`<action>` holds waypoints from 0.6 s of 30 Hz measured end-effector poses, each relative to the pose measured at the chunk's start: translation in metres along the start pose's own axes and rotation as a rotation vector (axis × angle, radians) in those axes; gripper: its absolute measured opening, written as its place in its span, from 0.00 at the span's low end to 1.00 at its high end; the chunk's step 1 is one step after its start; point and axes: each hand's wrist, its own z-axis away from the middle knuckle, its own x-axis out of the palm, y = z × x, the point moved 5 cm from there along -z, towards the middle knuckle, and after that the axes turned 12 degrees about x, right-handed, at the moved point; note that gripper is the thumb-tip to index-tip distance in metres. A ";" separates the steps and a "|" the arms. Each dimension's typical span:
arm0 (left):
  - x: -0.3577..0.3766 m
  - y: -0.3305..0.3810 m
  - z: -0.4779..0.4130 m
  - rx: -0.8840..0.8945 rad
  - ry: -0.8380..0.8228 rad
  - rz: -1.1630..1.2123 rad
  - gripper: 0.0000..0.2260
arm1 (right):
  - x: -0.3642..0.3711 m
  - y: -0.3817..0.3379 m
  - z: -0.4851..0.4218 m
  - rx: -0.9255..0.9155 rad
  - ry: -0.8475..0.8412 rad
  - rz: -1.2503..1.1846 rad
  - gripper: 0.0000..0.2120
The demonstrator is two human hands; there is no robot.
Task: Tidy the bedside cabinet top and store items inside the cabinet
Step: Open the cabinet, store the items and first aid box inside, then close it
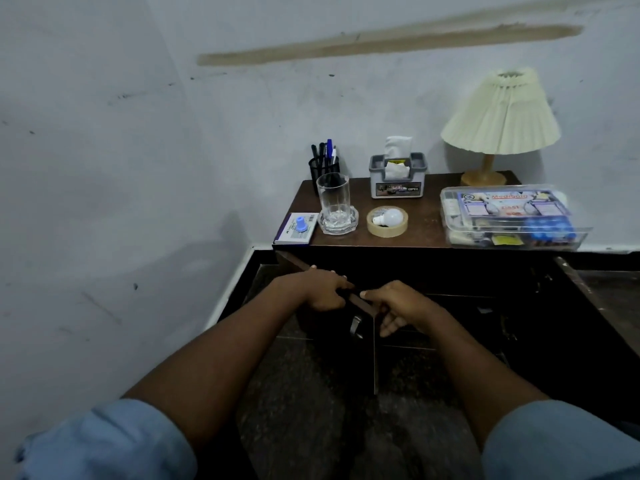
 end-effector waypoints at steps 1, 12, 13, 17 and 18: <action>-0.001 -0.002 0.005 0.000 0.007 0.035 0.25 | 0.007 0.001 0.001 0.044 -0.085 0.027 0.22; 0.006 -0.028 0.021 -0.189 0.023 -0.202 0.26 | 0.094 -0.012 -0.001 -0.023 -0.328 0.019 0.33; 0.010 -0.034 0.023 -0.207 0.027 -0.171 0.27 | 0.096 -0.010 -0.003 0.008 -0.347 0.025 0.35; 0.023 -0.050 0.033 -0.279 0.021 -0.044 0.34 | 0.111 -0.013 -0.008 -0.008 -0.413 0.059 0.40; 0.024 -0.052 0.036 -0.298 0.018 -0.018 0.35 | 0.118 -0.017 -0.008 -0.061 -0.410 0.076 0.41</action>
